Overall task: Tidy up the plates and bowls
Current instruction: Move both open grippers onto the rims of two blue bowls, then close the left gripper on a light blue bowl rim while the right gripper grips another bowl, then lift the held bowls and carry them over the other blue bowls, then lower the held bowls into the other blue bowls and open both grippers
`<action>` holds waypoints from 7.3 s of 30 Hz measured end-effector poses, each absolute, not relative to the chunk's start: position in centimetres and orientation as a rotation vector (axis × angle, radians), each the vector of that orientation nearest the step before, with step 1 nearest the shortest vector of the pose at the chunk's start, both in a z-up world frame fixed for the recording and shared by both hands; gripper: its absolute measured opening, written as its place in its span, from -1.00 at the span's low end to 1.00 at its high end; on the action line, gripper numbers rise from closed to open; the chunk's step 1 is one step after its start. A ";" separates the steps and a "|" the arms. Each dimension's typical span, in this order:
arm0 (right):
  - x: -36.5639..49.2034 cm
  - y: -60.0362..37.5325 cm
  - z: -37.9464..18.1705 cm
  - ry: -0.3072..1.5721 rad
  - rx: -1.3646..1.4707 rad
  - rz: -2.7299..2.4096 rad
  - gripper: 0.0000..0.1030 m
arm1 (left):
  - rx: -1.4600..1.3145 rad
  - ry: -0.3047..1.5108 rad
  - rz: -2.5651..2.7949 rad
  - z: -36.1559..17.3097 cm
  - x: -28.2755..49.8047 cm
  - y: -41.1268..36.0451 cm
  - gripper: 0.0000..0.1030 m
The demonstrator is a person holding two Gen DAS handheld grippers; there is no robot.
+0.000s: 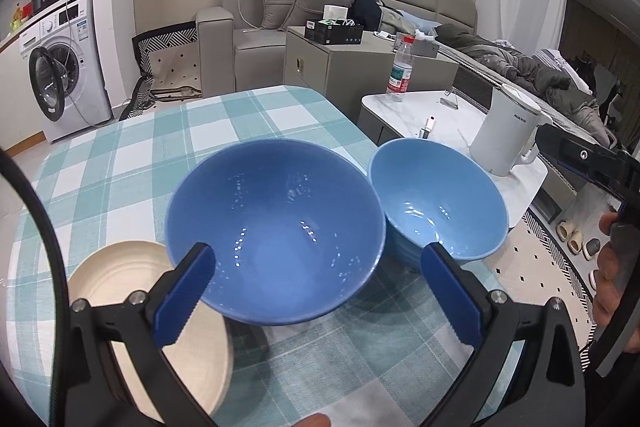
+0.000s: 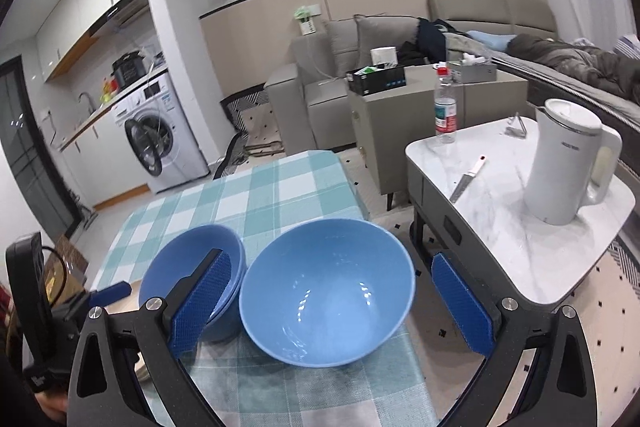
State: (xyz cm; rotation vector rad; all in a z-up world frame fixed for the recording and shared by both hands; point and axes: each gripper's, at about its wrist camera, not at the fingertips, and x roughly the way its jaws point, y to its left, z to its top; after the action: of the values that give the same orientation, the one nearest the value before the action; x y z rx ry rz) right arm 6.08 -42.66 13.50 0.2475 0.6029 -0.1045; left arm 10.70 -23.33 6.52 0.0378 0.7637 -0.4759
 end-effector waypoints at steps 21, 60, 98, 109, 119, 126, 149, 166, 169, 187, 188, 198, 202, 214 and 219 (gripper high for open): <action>6.5 -45.9 11.3 0.631 0.242 -0.195 0.99 | 0.034 0.746 -0.554 6.1 9.8 -27.6 0.79; 10.7 -47.9 4.2 0.784 0.281 -0.205 -0.03 | -0.002 0.927 -0.546 3.3 11.8 -32.9 0.01; 11.1 -47.0 4.0 0.776 0.260 -0.178 -0.59 | 0.073 0.889 -0.532 3.1 11.6 -33.9 -0.25; 10.1 -47.2 5.0 0.746 0.258 -0.183 -0.59 | 0.073 0.864 -0.542 4.1 11.2 -34.1 -0.25; 8.4 -47.0 6.7 0.694 0.252 -0.186 -0.59 | 0.082 0.815 -0.546 6.1 10.4 -34.1 -0.25; 7.2 -46.7 8.8 0.645 0.243 -0.186 -0.59 | 0.083 0.780 -0.553 7.5 10.0 -33.7 -0.25; 6.6 -42.9 11.6 0.573 0.199 -0.160 -0.58 | 0.061 0.682 -0.502 10.5 9.0 -30.4 -0.25; 7.7 -38.4 11.9 0.545 0.173 -0.111 -0.57 | 0.015 0.650 -0.460 11.6 8.9 -25.8 -0.26; 7.8 -37.8 11.9 0.544 0.173 -0.101 -0.57 | 0.009 0.651 -0.456 11.8 8.9 -25.2 -0.26; 10.5 -33.3 10.9 0.568 0.128 -0.027 -0.55 | -0.028 0.660 -0.401 11.5 9.8 -20.7 -0.25; 10.7 -33.1 10.8 0.571 0.123 -0.024 -0.55 | -0.027 0.661 -0.397 11.3 9.9 -20.6 -0.25; 12.8 -31.2 9.7 0.596 0.110 0.010 -0.54 | -0.033 0.675 -0.355 10.1 11.0 -18.9 -0.25; 13.7 -30.6 9.1 0.611 0.099 0.021 -0.54 | -0.040 0.689 -0.348 9.5 11.5 -18.3 -0.25; 15.5 -29.8 6.9 0.663 0.066 0.027 -0.54 | -0.031 0.728 -0.323 7.4 12.7 -17.5 -0.26; 15.8 -29.4 6.1 0.683 0.053 0.022 -0.54 | -0.014 0.737 -0.318 6.6 12.9 -17.5 -0.26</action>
State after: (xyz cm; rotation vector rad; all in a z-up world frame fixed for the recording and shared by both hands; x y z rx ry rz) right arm 15.80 -29.37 6.10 0.0526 0.6834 0.0223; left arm 12.93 -17.49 6.62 -0.0140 0.7369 -0.3182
